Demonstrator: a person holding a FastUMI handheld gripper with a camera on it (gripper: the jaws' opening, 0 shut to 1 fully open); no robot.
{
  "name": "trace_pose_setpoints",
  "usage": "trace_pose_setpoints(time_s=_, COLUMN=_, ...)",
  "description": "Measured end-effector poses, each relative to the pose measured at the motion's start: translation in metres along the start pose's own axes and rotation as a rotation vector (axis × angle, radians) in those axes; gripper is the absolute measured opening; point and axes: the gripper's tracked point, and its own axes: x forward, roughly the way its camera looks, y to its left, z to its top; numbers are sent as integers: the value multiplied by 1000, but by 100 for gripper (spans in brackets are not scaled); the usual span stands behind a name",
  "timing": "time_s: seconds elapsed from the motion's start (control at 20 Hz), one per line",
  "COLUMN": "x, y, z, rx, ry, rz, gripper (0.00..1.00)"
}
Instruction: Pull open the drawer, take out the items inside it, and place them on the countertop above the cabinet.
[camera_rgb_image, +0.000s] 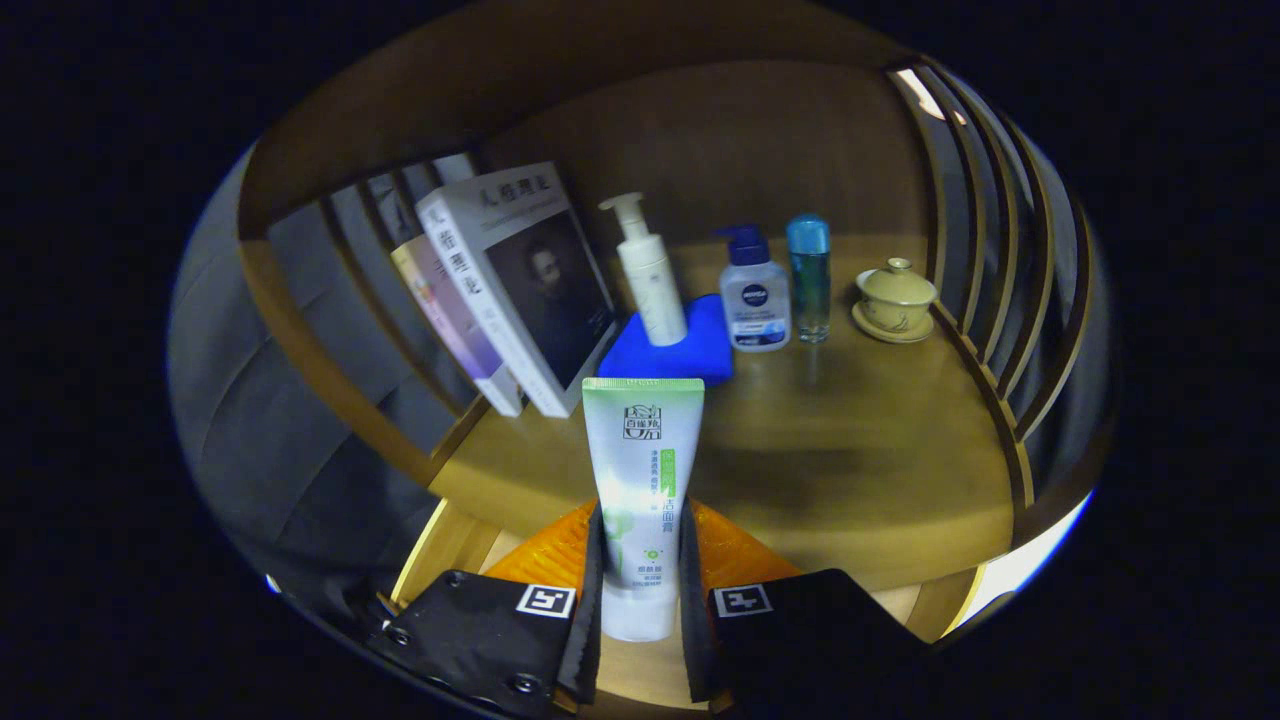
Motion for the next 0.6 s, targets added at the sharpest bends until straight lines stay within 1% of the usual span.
trace_pose_setpoints(time_s=0.1, x=17, y=-17, z=10, rx=45, ry=-15, rz=-52, gripper=36)
trace_pose_setpoints(time_s=0.2, x=28, y=-21, z=8, rx=89, ry=-3, rz=-76, gripper=36)
trace_pose_setpoints(time_s=0.3, x=42, y=-31, z=5, rx=97, ry=7, rz=-101, gripper=36)
trace_pose_setpoints(time_s=0.6, x=59, y=-32, z=13, rx=189, ry=-15, rz=-115, gripper=37)
